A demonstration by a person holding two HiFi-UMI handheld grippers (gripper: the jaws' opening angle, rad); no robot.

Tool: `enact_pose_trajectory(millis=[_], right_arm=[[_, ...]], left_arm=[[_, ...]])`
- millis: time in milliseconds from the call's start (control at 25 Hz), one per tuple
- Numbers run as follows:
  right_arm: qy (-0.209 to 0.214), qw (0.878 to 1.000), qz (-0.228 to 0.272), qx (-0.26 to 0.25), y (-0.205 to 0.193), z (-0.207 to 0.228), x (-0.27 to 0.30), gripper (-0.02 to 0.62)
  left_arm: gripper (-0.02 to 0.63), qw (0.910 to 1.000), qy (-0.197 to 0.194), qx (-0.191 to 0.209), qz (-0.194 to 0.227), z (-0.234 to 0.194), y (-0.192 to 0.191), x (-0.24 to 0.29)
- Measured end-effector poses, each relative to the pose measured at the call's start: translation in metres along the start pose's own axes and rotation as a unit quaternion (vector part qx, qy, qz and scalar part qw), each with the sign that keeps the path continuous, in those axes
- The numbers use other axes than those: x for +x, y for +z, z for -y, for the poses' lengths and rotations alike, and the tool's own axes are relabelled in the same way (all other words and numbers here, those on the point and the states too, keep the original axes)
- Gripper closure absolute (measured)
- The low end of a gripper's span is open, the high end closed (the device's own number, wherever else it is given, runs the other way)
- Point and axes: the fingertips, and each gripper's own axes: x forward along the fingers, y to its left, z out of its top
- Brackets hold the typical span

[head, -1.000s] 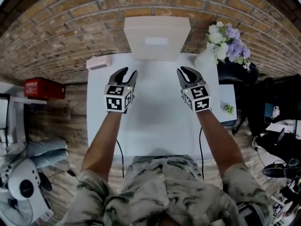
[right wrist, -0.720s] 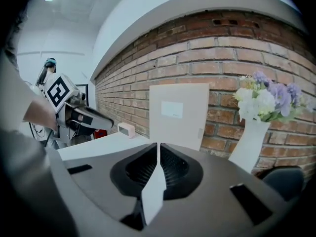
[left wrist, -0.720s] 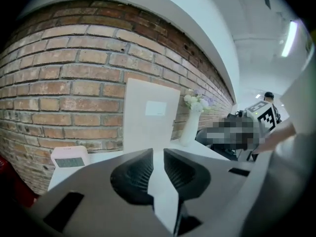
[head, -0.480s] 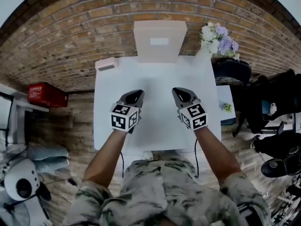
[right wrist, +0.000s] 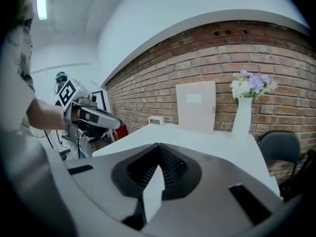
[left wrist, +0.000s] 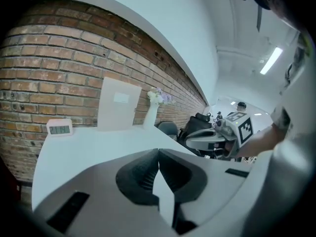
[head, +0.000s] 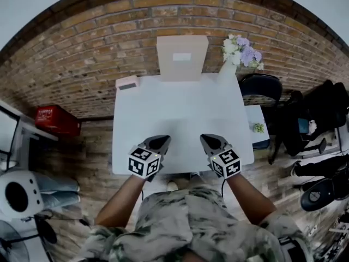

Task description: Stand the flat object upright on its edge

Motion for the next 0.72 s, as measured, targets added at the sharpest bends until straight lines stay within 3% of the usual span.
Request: enact_pose_trajectory(millis=[360, 720], right_arm=[[0.017, 1.000, -0.017, 0.015, -0.031, -0.051, -0.051, 0.574], [0.031, 0.999, -0.018, 0.009, -0.035, -0.085, -0.069, 0.574]], left_arm=[[0.581, 0.9985, -0.017, -0.050, 0.013, 0.036, -0.033, -0.056], [0.581, 0.9998, -0.001, -0.020, 0.005, 0.046, -0.054, -0.093]])
